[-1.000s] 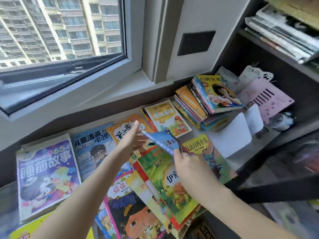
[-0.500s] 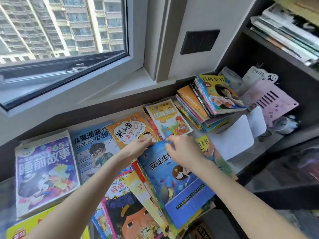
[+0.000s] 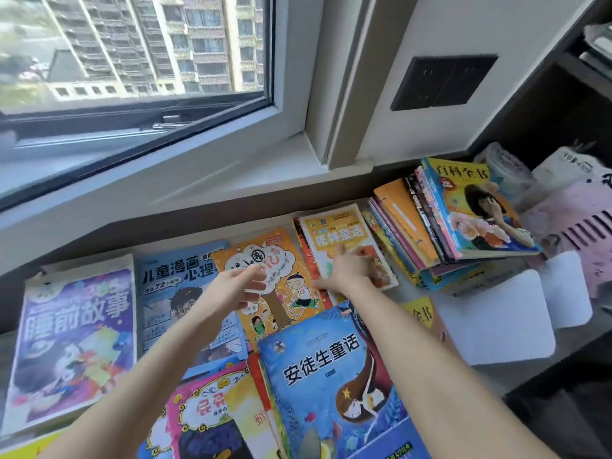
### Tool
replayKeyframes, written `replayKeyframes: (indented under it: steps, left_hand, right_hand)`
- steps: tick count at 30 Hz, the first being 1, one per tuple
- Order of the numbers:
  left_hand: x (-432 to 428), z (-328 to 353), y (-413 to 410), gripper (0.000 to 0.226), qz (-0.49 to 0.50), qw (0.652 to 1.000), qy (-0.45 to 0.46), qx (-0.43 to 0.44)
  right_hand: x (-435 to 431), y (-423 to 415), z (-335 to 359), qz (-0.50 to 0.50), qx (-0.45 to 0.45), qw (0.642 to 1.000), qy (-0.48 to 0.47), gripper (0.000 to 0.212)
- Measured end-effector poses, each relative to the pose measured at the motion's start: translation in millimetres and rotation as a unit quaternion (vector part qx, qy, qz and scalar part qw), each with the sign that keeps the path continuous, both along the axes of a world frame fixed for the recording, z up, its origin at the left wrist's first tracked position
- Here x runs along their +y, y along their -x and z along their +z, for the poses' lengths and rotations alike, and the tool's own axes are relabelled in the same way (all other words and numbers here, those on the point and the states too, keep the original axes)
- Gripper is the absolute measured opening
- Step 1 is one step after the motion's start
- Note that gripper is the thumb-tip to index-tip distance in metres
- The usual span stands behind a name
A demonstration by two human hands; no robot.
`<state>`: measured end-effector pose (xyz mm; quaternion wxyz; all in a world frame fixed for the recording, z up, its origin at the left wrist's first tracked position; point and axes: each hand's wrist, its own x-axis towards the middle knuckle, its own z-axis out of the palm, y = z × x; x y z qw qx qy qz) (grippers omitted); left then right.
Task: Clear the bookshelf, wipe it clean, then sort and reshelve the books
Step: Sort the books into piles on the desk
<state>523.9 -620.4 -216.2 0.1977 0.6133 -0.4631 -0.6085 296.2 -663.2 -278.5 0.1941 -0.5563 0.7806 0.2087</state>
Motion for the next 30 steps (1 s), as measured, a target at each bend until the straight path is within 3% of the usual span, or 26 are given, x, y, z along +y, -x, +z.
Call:
replayKeyframes:
  steps: [3, 5, 9, 15, 18, 20, 23, 25, 27, 28, 30]
  left_hand:
    - [-3, -2, -2, 0.026, 0.009, 1.000, -0.007, 0.000]
    - [-4, -2, 0, 0.026, 0.008, 1.000, -0.011, -0.004]
    - [-5, 4, 4, 0.025, 0.003, 1.000, -0.006, -0.007]
    - [-4, 29, 13, 0.026, 0.042, 0.998, -0.001, 0.049]
    - [-4, 54, 21, 0.050, 0.056, 0.983, -0.065, 0.161]
    - [-6, 70, 25, 0.067, 0.063, 0.952, -0.144, 0.264]
    - [-7, 90, 26, 0.070, 0.054, 0.926, -0.219, 0.304]
    - [-6, 94, 24, 0.037, 0.044, 0.932, -0.222, 0.284]
    - [2, 88, 14, 0.013, -0.011, 0.948, -0.211, 0.240]
    - [4, 81, 8, 0.011, -0.052, 0.955, -0.202, 0.212]
    - [10, 66, -4, 0.014, -0.135, 0.961, -0.180, 0.159]
  right_hand:
    - [-3, 12, 2, 0.039, -0.003, 0.999, -0.012, 0.105]
    - [3, 23, 11, 0.080, -0.035, 0.996, -0.017, 0.083]
    - [11, 33, 44, 0.017, -0.134, 0.985, 0.111, 0.031]
    - [43, 38, 136, -0.039, -0.085, 0.937, 0.337, 0.020]
    - [90, 14, 172, 0.022, -0.045, 0.918, 0.393, 0.014]
    - [123, -5, 187, 0.084, -0.036, 0.902, 0.421, 0.014]
    - [163, -28, 191, 0.174, -0.045, 0.911, 0.371, 0.031]
    - [180, -36, 187, 0.227, -0.045, 0.920, 0.316, 0.041]
    - [201, -42, 188, 0.262, -0.063, 0.931, 0.245, 0.035]
    - [207, -42, 191, 0.264, -0.086, 0.939, 0.203, 0.027]
    - [215, -36, 199, 0.203, -0.176, 0.954, 0.136, 0.032]
